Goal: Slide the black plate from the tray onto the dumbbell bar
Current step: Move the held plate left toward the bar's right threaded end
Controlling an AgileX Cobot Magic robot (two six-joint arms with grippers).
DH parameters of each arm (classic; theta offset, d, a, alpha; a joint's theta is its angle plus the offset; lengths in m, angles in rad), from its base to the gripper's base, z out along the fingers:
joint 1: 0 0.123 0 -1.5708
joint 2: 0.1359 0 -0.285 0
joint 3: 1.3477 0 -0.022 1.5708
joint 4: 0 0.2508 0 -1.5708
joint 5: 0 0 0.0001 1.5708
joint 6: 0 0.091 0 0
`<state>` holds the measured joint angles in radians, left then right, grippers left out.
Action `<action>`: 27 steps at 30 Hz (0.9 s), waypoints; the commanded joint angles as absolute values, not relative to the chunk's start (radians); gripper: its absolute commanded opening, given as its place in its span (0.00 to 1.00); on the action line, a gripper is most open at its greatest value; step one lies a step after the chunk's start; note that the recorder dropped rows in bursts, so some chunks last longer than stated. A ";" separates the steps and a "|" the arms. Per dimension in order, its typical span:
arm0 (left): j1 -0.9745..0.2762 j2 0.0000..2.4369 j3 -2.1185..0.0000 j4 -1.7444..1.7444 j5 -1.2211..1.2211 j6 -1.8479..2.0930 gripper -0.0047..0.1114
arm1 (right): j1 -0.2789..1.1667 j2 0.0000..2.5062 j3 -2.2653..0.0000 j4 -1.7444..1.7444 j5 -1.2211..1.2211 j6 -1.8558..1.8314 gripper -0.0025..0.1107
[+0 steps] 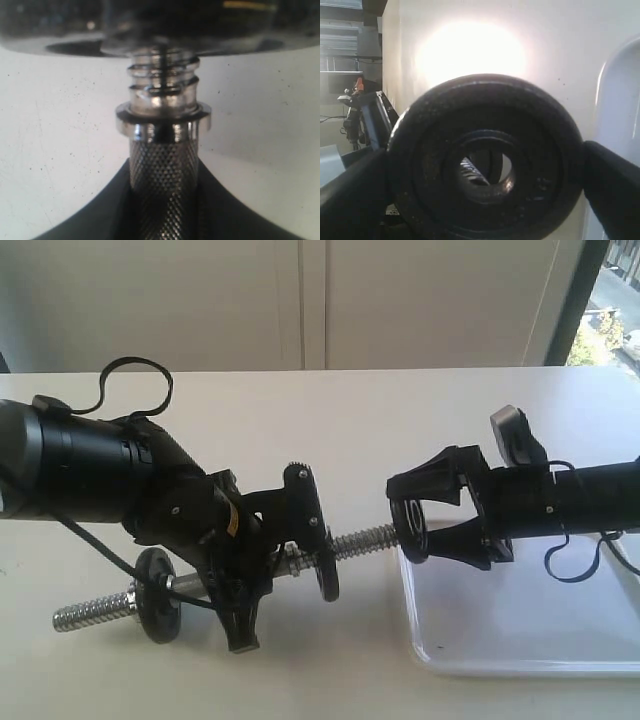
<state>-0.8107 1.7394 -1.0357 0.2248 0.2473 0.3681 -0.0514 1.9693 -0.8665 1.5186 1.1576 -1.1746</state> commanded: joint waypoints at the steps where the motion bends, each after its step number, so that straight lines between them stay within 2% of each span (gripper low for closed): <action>1: -0.810 1.684 -1.059 0.217 0.140 0.358 0.04 | -0.020 1.959 -0.877 1.581 1.221 -1.203 0.02; 27: -0.779 1.686 -1.059 0.217 0.145 0.302 0.04 | -0.050 1.955 -0.875 1.619 1.221 -1.199 0.02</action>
